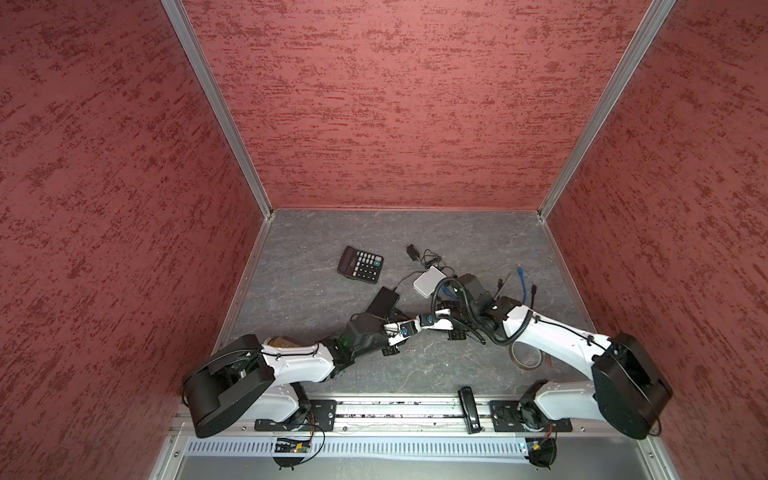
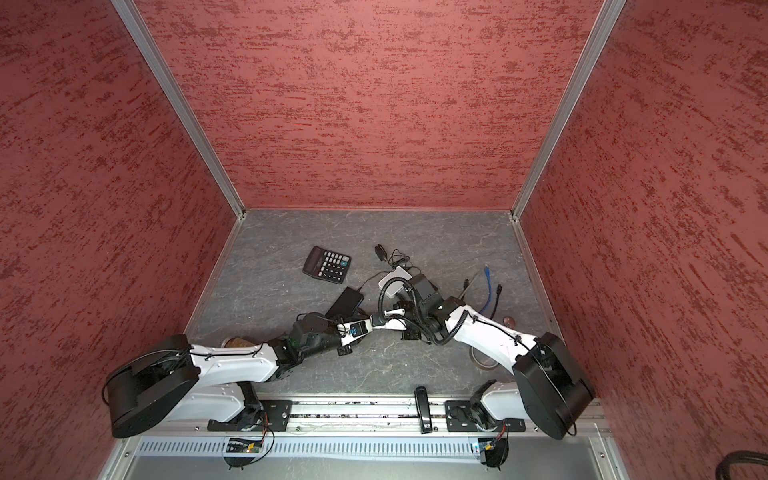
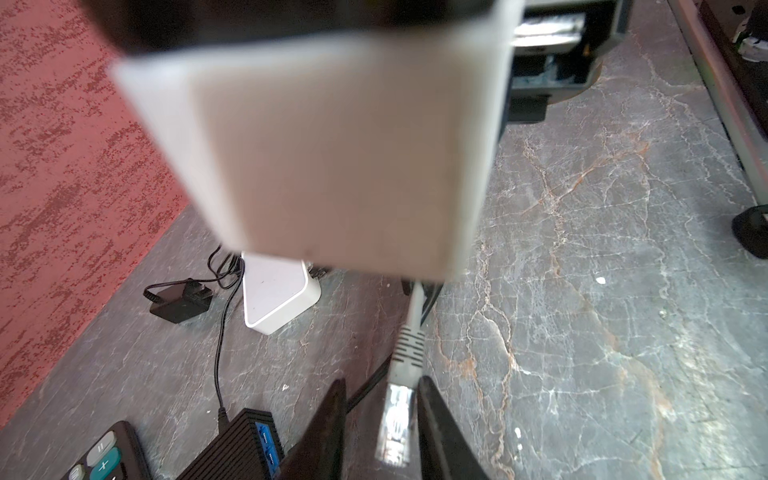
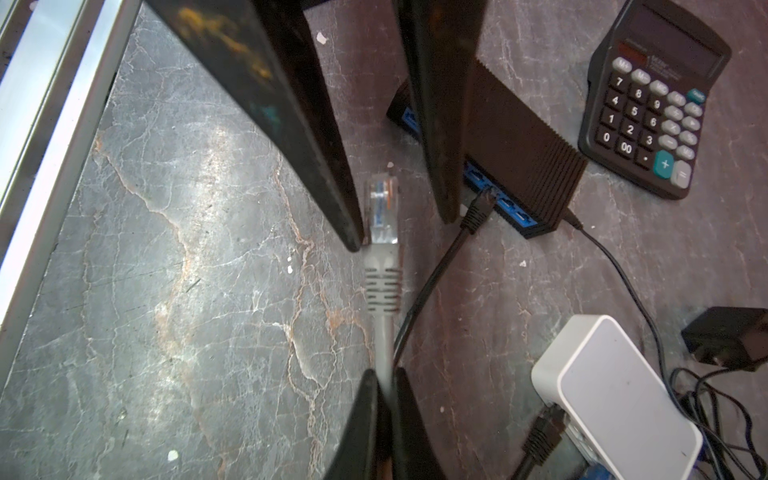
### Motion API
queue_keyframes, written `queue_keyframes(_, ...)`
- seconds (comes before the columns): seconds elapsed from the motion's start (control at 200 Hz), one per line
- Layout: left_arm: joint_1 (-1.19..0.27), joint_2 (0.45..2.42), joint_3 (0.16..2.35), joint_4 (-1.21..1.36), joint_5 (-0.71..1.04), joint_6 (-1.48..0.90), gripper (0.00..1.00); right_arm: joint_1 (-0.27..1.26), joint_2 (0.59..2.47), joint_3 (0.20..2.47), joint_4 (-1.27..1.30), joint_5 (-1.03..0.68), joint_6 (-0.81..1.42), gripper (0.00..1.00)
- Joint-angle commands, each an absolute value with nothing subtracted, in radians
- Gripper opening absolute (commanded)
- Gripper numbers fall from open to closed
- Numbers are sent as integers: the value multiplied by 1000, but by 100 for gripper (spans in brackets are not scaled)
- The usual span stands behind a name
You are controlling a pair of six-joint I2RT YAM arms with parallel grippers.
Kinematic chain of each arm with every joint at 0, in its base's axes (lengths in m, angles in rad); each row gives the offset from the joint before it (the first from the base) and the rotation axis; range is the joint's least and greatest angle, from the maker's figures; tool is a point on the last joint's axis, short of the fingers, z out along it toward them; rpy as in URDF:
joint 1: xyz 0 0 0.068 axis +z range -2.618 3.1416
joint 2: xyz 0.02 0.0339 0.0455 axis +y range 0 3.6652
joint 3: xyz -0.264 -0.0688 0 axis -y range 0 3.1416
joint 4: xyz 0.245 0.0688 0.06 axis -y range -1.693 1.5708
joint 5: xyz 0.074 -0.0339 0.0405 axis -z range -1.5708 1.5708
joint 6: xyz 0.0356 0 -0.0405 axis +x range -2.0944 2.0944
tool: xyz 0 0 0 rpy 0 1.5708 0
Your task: Insert the plug into the switch port
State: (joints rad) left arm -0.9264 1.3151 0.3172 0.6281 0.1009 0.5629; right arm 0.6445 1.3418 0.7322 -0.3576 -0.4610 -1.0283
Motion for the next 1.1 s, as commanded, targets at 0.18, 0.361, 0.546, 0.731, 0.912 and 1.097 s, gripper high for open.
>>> queue_keyframes(0.18,-934,1301,317,529,112,591,33,649,1341,765,-377,-484,-1046,3)
queue_keyframes(0.361,-933,1293,308,531,100,599,33,649,1343,768,-374,-488,-1048,3)
queue_keyframes(0.546,-934,1308,308,578,84,606,32,650,1348,769,-371,-496,-1048,3)
queue_keyframes(0.731,-938,1323,313,600,79,616,31,650,1350,769,-371,-500,-1045,3)
queue_keyframes(0.912,-945,1329,317,601,82,618,25,649,1353,767,-367,-502,-1043,3)
queue_keyframes(1.097,-948,1332,317,594,83,618,16,650,1350,764,-353,-503,-1039,4)
